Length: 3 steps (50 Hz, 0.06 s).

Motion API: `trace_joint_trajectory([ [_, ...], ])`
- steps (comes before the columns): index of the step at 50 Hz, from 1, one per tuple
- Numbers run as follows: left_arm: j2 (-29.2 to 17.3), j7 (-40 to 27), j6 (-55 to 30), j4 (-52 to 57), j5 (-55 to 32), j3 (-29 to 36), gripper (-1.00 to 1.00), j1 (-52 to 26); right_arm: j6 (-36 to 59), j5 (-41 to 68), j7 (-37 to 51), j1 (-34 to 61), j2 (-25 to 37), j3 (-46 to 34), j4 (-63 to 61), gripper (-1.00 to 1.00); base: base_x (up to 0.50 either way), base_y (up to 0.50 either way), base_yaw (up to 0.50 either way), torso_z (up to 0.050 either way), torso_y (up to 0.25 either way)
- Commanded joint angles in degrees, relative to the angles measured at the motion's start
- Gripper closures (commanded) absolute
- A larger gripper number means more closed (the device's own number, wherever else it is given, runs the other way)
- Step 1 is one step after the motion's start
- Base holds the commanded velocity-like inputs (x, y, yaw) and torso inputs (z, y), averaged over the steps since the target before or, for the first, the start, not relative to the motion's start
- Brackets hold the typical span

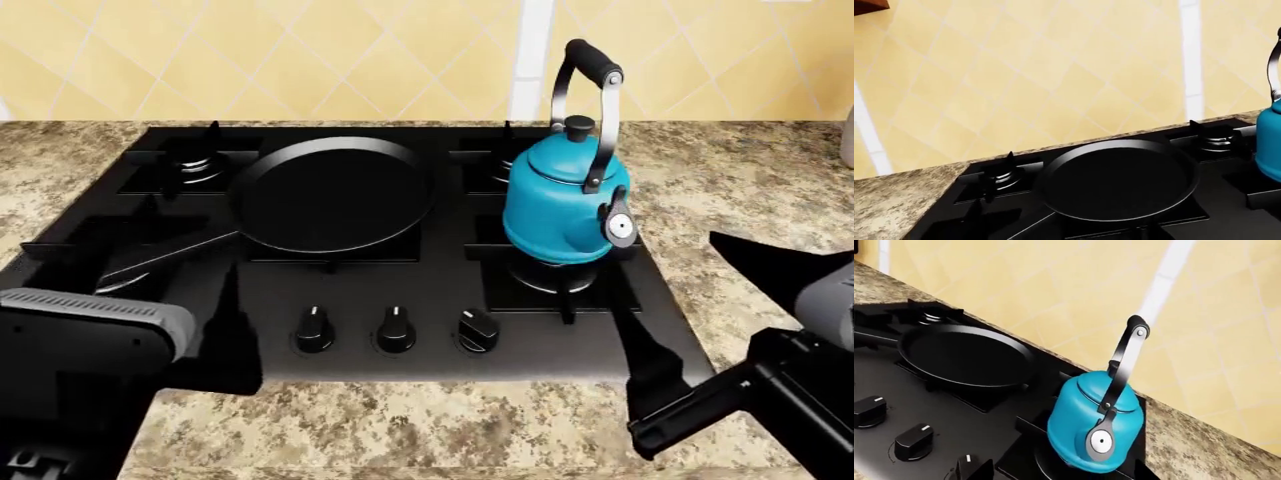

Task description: Pick the kettle from the counter and place it on a stove burner. Then turn the burner on.

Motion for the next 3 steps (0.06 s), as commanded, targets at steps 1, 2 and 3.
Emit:
trace_joint_trajectory([
  [1,-0.36,1.30,3.24,0.71,2.90,-1.53,-1.00,5.27,-10.28,-2.95,6.16,-7.88,3.35,-1.62,-1.91,-1.00,0.00,0.00,0.00,0.000,0.000],
  [2,-0.38,1.25,3.27,0.73,2.86,-1.40,-1.00,5.33,-11.19,-3.79,6.95,-8.71,3.35,-2.37,-1.86,-1.00,0.00,0.00,0.00,0.000,0.000],
  [3,-0.31,1.46,3.50,0.75,3.35,-1.26,-1.00,5.69,-11.64,-4.44,7.22,-9.26,3.35,-2.83,-1.91,-1.00,0.00,0.00,0.00,0.000,0.000],
])
